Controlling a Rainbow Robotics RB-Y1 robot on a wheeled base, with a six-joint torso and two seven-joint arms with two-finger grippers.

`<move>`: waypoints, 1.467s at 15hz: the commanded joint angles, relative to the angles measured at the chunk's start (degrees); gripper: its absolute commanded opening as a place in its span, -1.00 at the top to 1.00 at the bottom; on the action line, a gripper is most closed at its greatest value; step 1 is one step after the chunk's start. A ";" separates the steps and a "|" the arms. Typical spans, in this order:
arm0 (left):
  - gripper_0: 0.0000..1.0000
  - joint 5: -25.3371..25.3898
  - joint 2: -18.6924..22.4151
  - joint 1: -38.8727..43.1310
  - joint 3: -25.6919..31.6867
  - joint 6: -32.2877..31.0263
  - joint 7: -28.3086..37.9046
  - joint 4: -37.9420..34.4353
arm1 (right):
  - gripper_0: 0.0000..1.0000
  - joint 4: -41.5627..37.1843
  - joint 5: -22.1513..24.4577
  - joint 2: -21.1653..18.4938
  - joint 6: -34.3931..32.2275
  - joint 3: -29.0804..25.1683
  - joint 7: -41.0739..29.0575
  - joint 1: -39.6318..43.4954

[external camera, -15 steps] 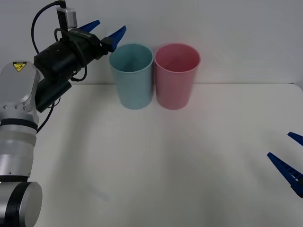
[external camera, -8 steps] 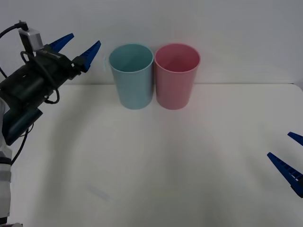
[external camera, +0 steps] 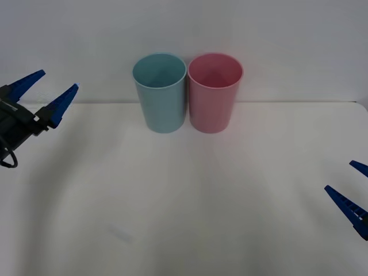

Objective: Grasp the object on the table and drop it into the matching bin: aluminum can to the light blue bin, PET bottle to the pink bin.

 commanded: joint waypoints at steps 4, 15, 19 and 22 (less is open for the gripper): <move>-1.00 8.59 4.80 11.44 7.36 -8.47 -5.47 -0.11 | -1.00 0.00 0.00 0.00 0.00 0.00 0.00 0.00; -1.00 20.10 8.75 27.08 11.32 -11.81 -15.58 -0.20 | -1.00 0.00 0.00 0.00 0.00 0.00 0.00 0.00; -1.00 20.28 8.75 27.61 10.62 -11.81 -15.05 -0.11 | -1.00 0.00 0.00 0.00 0.00 0.00 0.00 0.00; -1.00 20.28 8.75 27.79 10.00 -11.55 -14.88 -0.20 | -1.00 0.00 0.00 0.00 0.00 0.00 0.00 0.00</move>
